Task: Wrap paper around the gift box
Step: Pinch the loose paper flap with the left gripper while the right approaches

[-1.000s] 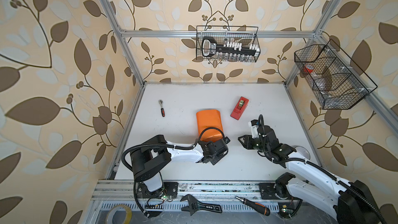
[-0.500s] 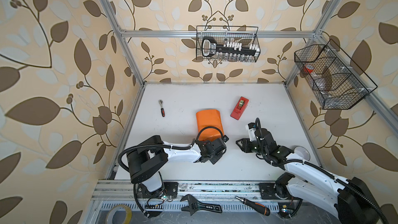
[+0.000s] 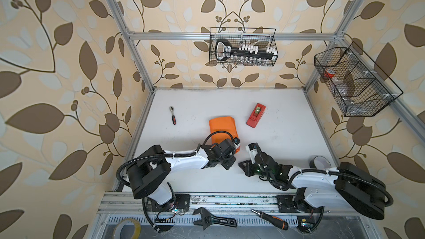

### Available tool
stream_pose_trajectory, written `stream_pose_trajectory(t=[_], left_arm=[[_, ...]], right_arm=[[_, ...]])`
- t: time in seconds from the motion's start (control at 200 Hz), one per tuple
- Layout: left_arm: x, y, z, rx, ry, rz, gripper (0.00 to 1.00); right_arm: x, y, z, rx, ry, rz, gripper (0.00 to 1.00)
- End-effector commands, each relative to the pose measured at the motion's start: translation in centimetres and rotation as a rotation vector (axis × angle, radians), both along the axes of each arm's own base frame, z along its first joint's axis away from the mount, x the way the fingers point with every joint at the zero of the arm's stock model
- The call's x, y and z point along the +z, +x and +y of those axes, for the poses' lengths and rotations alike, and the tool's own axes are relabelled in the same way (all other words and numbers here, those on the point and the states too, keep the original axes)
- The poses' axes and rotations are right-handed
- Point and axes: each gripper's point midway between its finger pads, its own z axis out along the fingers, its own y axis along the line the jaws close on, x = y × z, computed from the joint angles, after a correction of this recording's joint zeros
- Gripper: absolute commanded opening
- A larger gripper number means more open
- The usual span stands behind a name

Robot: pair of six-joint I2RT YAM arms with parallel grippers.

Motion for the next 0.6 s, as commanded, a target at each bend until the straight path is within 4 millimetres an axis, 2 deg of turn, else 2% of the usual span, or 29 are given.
stream_pose_trajectory(t=[0.0, 0.265, 0.56, 0.595], left_arm=[[1.7, -0.1, -0.3, -0.004, -0.068, 0.005, 0.0], [1.8, -0.1, 0.2, -0.001, -0.084, 0.011, 0.0], [1.6, -0.3, 0.3, -0.019, -0.073, 0.012, 0.0], [1.5, -0.4, 0.3, -0.024, -0.069, 0.012, 0.04]], right_arm=[[1.3, 2.2, 0.7, -0.124, 0.089, -0.077, 0.14], [-0.4, 3.5, 1.8, -0.176, 0.133, -0.092, 0.11], [-1.5, 3.6, 2.9, -0.209, 0.182, -0.094, 0.09], [-1.6, 3.6, 2.8, -0.215, 0.186, -0.095, 0.09]])
